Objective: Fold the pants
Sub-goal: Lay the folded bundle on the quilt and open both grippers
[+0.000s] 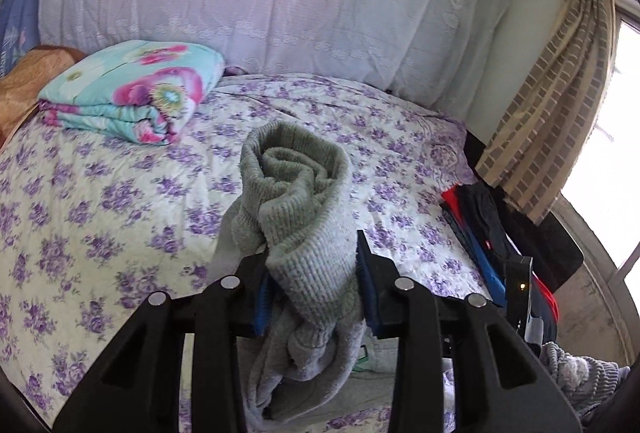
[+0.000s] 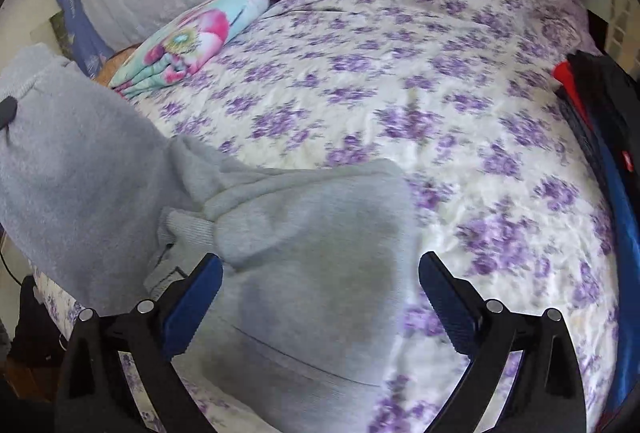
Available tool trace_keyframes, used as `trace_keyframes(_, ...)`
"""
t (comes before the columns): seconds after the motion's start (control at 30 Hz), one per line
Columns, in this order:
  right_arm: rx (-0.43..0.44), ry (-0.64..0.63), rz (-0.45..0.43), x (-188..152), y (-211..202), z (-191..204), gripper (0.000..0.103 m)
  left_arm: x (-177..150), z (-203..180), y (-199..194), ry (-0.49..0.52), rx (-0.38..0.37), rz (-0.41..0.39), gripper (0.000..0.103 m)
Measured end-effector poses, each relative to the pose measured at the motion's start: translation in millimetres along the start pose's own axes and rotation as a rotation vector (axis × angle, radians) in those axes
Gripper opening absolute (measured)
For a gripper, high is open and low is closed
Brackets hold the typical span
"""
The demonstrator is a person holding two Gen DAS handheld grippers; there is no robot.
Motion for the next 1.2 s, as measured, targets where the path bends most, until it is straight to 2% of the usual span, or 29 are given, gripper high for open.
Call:
trace_keyframes(0.07,-0.024,0.069,0.017,-5.7,0.7,-30.4,0.099,-3.7,-23.5,21.8,0.043,-0.036,0.033,0.033)
trace_keyframes(0.13,-0.052,0.141,0.035,-12.9,1.3,-61.7,0.099,-11.2,-48.7,47.1,0.081,-0.084,0.079,0.027)
trace_keyframes(0.2,-0.072,0.203,0.045,-20.3,0.3,-89.6,0.099,-23.1,-71.8,72.2,0.123,-0.118,0.127,0.027)
trace_keyframes(0.33,-0.107,0.282,0.055,-35.0,-3.7,-133.4,0.099,-78.6,-100.4,134.6,0.193,-0.14,0.293,0.027)
trace_keyframes(0.43,-0.12,0.304,0.051,-42.9,-9.2,-152.4,0.099,-102.0,-116.8,149.7,0.272,-0.114,0.34,0.027)
trace_keyframes(0.57,-0.095,0.339,0.025,-41.5,-14.9,-163.9,0.099,-104.5,-127.1,151.6,0.31,-0.08,0.35,0.029)
trace_keyframes(0.6,-0.081,0.349,0.015,-38.5,-15.7,-163.6,0.099,-111.4,-128.9,158.1,0.321,-0.076,0.39,0.031)
trace_keyframes(0.63,-0.068,0.352,0.009,-35.1,-17.2,-161.9,0.099,-121.6,-132.9,166.7,0.334,-0.078,0.439,0.039)
trace_keyframes(0.67,-0.056,0.344,0.002,-30.7,-18.2,-158.5,0.099,-131.8,-138.0,171.5,0.35,-0.084,0.466,0.051)
trace_keyframes(0.7,-0.046,0.329,-0.007,-25.4,-19.9,-153.1,0.099,-137.2,-144.5,171.0,0.371,-0.097,0.475,0.058)
trace_keyframes(0.73,-0.035,0.306,-0.02,-19.1,-22.0,-145.7,0.099,-140.7,-152.6,168.6,0.407,-0.107,0.477,0.072)
trace_keyframes(0.77,-0.025,0.28,-0.032,-12.4,-24.3,-136.9,0.099,-141.1,-160.2,163.0,0.453,-0.107,0.464,0.08)
trace_keyframes(0.8,-0.017,0.256,-0.043,-6.3,-26.8,-128.8,0.099,-138.5,-165.0,155.6,0.485,-0.108,0.444,0.081)
trace_keyframes(0.87,0.005,0.203,-0.076,7.8,-33.8,-108.9,0.099,-127.5,-166.0,140.3,0.463,-0.142,0.403,0.081)
trace_keyframes(0.93,0.029,0.164,-0.104,20.8,-39.2,-90.7,0.099,-109.8,-154.7,125.0,0.382,-0.143,0.353,0.083)
trace_keyframes(1.07,0.07,0.091,-0.137,36.4,-48.7,-55.0,0.099,-78.0,-106.8,96.7,0.202,-0.051,0.269,0.089)
trace_keyframes(1.17,0.076,-0.022,-0.127,29.1,-49.9,-25.1,0.099,-76.7,-62.6,86.4,0.102,0.047,0.28,0.089)
trace_keyframes(1.2,0.052,-0.078,-0.115,22.0,-46.5,-16.4,0.099,-79.5,-52.6,83.7,0.079,0.061,0.293,0.089)
Point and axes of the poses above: each gripper's, at about its wrist camera, not at the fingertips, and y roughly the way its jaws point, z to its left, x to its top, the point moved 6 cm from there along y, roughly the way its jaws point, and after that the axes turned 12 degrees about -x, right-handed, at the moved point
